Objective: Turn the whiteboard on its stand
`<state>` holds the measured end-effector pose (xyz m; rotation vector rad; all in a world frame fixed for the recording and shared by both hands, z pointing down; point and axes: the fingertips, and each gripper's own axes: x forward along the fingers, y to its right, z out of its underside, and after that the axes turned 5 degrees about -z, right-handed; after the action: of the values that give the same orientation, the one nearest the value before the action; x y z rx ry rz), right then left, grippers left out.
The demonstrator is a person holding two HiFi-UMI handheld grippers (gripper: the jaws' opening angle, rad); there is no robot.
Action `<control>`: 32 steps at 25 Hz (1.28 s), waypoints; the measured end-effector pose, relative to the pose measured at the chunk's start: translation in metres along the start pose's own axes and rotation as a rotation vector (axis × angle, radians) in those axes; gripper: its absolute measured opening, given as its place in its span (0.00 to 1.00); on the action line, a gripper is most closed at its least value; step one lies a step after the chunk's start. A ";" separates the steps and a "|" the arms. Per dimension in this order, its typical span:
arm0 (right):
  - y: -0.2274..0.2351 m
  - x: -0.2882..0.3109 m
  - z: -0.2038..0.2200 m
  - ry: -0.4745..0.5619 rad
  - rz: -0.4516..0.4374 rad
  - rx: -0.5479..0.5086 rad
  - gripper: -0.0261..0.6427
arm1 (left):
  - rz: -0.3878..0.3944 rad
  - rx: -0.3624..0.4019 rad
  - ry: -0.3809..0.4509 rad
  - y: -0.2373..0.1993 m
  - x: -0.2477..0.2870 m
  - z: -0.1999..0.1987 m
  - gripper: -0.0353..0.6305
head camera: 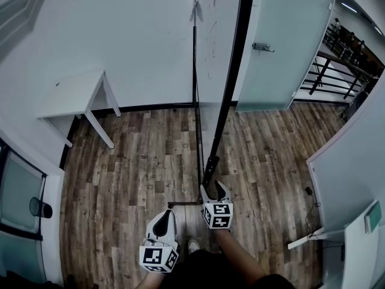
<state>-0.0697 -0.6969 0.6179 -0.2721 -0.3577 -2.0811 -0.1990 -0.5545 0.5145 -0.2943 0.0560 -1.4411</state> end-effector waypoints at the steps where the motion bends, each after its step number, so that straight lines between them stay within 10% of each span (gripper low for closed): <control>1: 0.003 0.007 -0.001 -0.002 0.003 0.001 0.33 | -0.004 0.003 -0.002 -0.002 0.003 0.000 0.08; 32: 0.035 0.099 -0.006 0.001 0.031 -0.070 0.29 | -0.073 -0.010 -0.027 -0.027 0.009 0.006 0.08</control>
<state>-0.0897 -0.7952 0.6509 -0.3161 -0.2784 -2.0661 -0.2226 -0.5646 0.5273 -0.3267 0.0311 -1.5090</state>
